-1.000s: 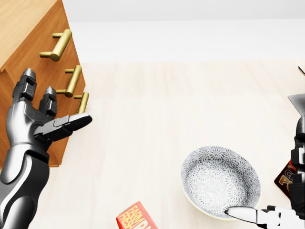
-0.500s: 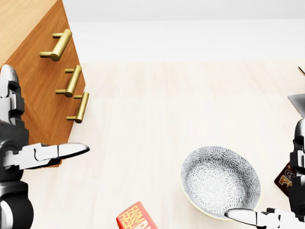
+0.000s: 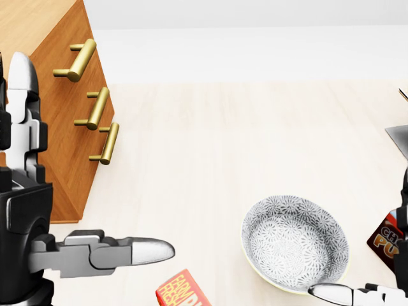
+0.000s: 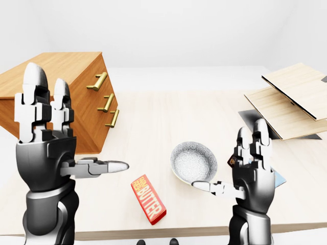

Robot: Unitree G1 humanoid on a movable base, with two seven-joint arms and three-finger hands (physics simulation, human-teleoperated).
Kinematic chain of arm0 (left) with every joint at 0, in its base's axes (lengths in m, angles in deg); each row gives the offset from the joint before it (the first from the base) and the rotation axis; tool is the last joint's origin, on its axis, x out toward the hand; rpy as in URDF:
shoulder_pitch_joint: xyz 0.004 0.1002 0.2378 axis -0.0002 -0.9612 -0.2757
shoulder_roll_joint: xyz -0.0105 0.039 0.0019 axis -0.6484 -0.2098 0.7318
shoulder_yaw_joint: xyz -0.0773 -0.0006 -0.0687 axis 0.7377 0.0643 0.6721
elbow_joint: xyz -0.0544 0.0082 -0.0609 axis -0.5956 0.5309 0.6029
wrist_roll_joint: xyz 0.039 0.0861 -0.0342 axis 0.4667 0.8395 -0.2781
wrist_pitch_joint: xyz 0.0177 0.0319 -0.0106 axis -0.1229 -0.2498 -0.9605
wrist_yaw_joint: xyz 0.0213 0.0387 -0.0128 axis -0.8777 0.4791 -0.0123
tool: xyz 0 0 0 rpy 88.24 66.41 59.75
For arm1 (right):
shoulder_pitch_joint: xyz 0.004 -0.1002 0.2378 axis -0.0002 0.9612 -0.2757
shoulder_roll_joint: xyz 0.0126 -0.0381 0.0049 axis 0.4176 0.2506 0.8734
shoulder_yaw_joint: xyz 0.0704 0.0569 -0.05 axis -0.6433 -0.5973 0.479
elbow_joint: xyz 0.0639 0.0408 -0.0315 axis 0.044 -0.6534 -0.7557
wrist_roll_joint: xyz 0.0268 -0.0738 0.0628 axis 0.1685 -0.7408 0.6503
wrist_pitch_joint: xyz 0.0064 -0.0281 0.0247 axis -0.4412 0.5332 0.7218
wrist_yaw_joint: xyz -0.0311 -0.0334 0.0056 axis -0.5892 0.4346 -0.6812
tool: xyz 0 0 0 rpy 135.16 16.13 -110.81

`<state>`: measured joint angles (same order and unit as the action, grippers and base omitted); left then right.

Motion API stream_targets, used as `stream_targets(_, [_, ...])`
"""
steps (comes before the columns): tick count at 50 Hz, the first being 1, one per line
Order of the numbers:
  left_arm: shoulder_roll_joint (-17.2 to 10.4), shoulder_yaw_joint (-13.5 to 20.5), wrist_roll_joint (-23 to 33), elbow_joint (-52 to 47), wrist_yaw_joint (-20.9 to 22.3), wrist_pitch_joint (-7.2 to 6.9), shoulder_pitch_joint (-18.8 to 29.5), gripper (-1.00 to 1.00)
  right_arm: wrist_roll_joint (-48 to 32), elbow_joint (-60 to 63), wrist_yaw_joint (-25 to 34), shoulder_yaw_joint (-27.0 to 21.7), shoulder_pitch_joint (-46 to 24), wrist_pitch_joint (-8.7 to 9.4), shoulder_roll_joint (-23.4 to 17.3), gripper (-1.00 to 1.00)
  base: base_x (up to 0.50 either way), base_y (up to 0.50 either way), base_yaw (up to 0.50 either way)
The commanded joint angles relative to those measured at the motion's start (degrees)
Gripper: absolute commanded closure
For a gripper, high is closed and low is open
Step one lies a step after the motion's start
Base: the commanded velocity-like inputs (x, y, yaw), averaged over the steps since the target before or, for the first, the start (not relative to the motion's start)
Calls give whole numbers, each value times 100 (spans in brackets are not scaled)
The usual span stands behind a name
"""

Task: Close the top drawer of the cabinet and put the bowl on top of it.

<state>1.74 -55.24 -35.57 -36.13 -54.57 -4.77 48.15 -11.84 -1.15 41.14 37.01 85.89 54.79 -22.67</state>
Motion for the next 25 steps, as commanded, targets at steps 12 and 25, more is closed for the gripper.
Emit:
stream_targets(12, [307, -1154, 2140, -426, 656, 0, 209, -100, 339, 125, 491, -293, 453, 0, 335, -100, 0, 0, 0])
stream_targets(25, [525, -1666, 3283, -146, 1010, 0, 261, -100, 1295, 1752, 669, -1478, 512, 988, 553, -100, 0, 0, 0])
